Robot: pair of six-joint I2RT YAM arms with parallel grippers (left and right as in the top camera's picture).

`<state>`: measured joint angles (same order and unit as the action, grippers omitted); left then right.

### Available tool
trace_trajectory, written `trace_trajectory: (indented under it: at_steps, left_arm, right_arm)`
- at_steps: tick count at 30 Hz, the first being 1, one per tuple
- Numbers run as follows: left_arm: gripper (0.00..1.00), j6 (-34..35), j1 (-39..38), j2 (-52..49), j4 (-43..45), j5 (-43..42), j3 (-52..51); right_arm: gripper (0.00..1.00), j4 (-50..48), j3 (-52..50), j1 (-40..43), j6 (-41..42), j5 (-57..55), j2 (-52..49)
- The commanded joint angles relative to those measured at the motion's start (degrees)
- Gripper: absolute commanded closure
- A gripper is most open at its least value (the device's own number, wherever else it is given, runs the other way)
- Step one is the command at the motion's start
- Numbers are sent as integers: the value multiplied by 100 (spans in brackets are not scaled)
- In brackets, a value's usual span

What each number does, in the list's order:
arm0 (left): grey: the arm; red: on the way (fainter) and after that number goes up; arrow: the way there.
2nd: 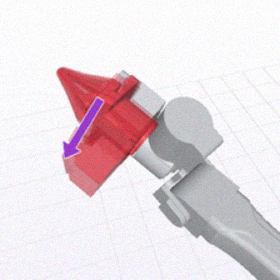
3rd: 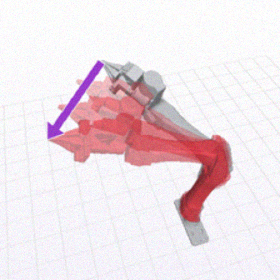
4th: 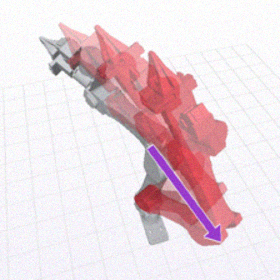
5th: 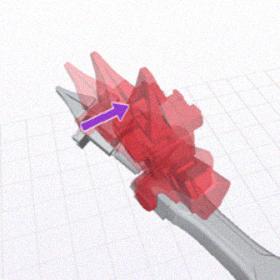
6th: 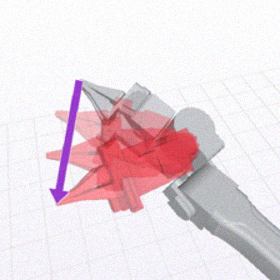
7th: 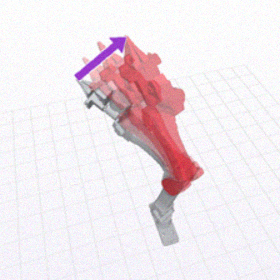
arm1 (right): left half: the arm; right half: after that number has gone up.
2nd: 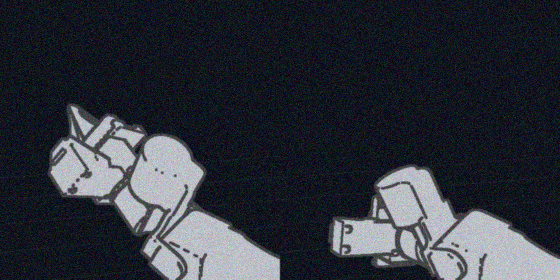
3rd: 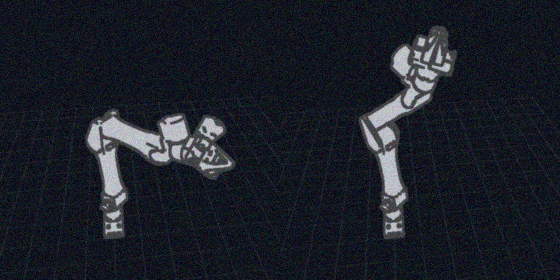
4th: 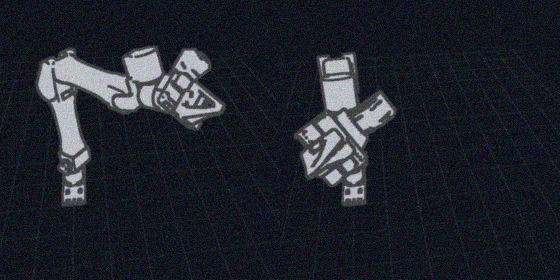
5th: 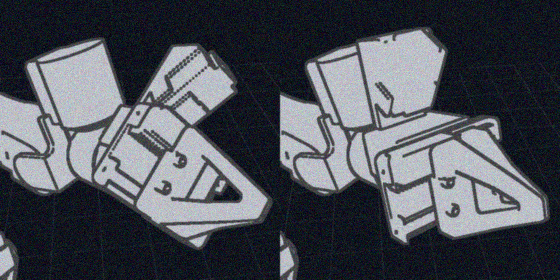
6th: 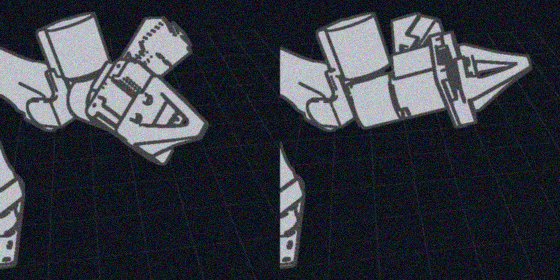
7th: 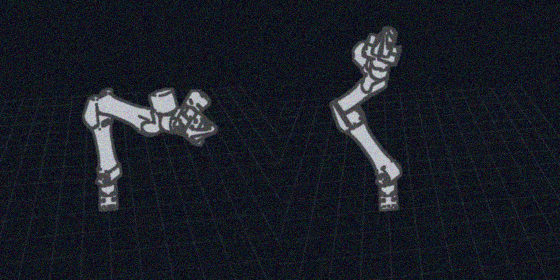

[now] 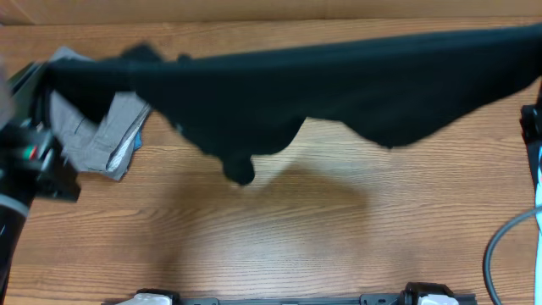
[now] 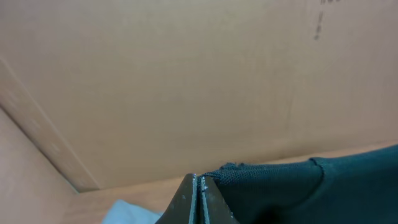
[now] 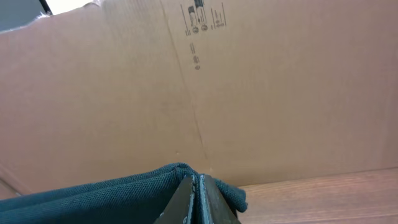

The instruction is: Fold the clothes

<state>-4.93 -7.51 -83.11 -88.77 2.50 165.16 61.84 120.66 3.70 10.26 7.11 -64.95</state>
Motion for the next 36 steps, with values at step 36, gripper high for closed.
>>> trace_trajectory:
  at_steps: [36]
  left_arm:
    - [95,-125,-15,-2758,-96,-1104,-605]
  right_arm:
    - [95,509,271,673,-588,942,-3036]
